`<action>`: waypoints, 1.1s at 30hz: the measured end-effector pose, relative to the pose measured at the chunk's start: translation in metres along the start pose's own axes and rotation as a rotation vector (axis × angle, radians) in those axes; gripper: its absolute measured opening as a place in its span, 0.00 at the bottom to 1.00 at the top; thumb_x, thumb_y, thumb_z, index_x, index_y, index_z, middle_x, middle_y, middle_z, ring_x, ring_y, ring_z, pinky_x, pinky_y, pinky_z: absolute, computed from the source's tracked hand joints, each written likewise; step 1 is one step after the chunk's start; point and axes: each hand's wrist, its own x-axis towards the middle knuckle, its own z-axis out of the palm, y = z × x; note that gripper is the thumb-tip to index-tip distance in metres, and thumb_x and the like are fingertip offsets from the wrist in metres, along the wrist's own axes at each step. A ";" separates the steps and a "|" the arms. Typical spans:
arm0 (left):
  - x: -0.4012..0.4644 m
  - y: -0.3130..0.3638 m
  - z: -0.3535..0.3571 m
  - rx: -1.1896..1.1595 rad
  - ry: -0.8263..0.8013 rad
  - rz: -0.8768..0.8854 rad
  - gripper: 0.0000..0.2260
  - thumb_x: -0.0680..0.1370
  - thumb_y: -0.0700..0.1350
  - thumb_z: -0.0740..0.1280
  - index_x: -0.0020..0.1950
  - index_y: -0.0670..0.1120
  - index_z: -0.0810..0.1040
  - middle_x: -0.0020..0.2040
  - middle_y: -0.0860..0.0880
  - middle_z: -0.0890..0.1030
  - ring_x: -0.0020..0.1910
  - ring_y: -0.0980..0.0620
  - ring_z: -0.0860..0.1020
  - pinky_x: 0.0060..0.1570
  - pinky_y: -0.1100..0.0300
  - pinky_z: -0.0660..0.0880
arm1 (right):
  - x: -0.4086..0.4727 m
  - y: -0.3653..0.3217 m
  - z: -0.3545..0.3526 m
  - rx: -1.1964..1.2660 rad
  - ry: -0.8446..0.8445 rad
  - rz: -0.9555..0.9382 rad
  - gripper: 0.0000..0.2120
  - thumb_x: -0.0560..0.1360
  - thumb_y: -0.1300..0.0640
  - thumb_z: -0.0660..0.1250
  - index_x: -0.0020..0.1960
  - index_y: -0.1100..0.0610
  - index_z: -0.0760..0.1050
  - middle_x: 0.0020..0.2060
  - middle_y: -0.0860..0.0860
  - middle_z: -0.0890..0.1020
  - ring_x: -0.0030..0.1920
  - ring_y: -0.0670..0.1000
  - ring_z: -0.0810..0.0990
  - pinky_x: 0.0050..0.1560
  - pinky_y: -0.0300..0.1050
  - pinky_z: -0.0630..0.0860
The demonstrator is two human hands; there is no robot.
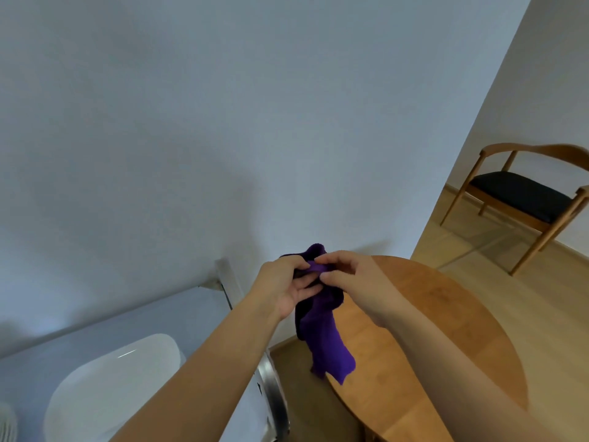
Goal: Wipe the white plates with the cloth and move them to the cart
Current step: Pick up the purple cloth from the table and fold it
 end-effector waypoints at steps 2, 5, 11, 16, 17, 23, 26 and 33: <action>0.001 -0.002 0.000 0.058 0.010 0.015 0.06 0.74 0.28 0.59 0.46 0.35 0.74 0.29 0.44 0.82 0.33 0.45 0.83 0.31 0.53 0.81 | 0.000 0.004 -0.003 -0.217 -0.021 -0.021 0.14 0.71 0.59 0.71 0.55 0.49 0.78 0.50 0.45 0.80 0.51 0.41 0.77 0.48 0.32 0.74; 0.004 -0.006 -0.001 0.101 0.013 0.009 0.04 0.75 0.30 0.61 0.44 0.36 0.74 0.27 0.47 0.82 0.33 0.46 0.84 0.34 0.53 0.81 | 0.002 0.005 -0.002 -0.453 0.058 -0.108 0.13 0.73 0.63 0.67 0.56 0.52 0.78 0.49 0.45 0.79 0.47 0.38 0.75 0.44 0.24 0.70; 0.018 0.016 -0.024 0.662 0.181 0.019 0.05 0.75 0.45 0.65 0.44 0.44 0.77 0.34 0.48 0.83 0.29 0.50 0.82 0.32 0.59 0.76 | 0.003 -0.013 -0.016 -0.488 -0.124 -0.202 0.17 0.76 0.69 0.59 0.49 0.52 0.82 0.45 0.44 0.81 0.46 0.43 0.79 0.46 0.36 0.77; 0.027 0.040 -0.039 1.598 0.337 0.391 0.19 0.79 0.52 0.58 0.41 0.40 0.80 0.39 0.45 0.83 0.36 0.47 0.80 0.37 0.56 0.75 | 0.016 -0.027 -0.025 -0.644 -0.133 -0.124 0.15 0.73 0.69 0.59 0.41 0.55 0.81 0.43 0.44 0.80 0.43 0.46 0.79 0.45 0.40 0.78; 0.026 0.044 -0.040 1.657 0.378 0.439 0.19 0.80 0.51 0.57 0.41 0.40 0.80 0.38 0.44 0.83 0.35 0.47 0.79 0.35 0.57 0.73 | 0.017 -0.026 -0.026 -0.655 -0.125 -0.098 0.14 0.73 0.69 0.58 0.41 0.57 0.81 0.43 0.46 0.80 0.43 0.47 0.79 0.44 0.41 0.78; 0.023 0.058 -0.034 1.221 0.245 0.431 0.12 0.78 0.38 0.56 0.45 0.40 0.79 0.37 0.43 0.83 0.33 0.48 0.82 0.41 0.54 0.79 | 0.017 -0.015 -0.033 -0.712 -0.140 0.064 0.15 0.72 0.69 0.58 0.44 0.57 0.81 0.38 0.52 0.83 0.37 0.48 0.79 0.39 0.42 0.76; 0.017 0.065 -0.031 0.826 0.191 0.222 0.08 0.77 0.38 0.59 0.41 0.42 0.77 0.32 0.46 0.81 0.29 0.52 0.80 0.36 0.59 0.77 | 0.016 -0.019 -0.039 -0.678 -0.069 0.034 0.15 0.74 0.69 0.58 0.45 0.57 0.81 0.41 0.52 0.83 0.41 0.49 0.80 0.42 0.41 0.78; 0.013 0.082 -0.036 0.771 0.084 0.388 0.06 0.76 0.44 0.66 0.42 0.43 0.80 0.30 0.48 0.82 0.27 0.55 0.80 0.32 0.66 0.78 | 0.018 -0.036 -0.051 -0.418 0.088 -0.146 0.14 0.78 0.66 0.59 0.46 0.53 0.80 0.40 0.49 0.83 0.44 0.52 0.81 0.48 0.44 0.78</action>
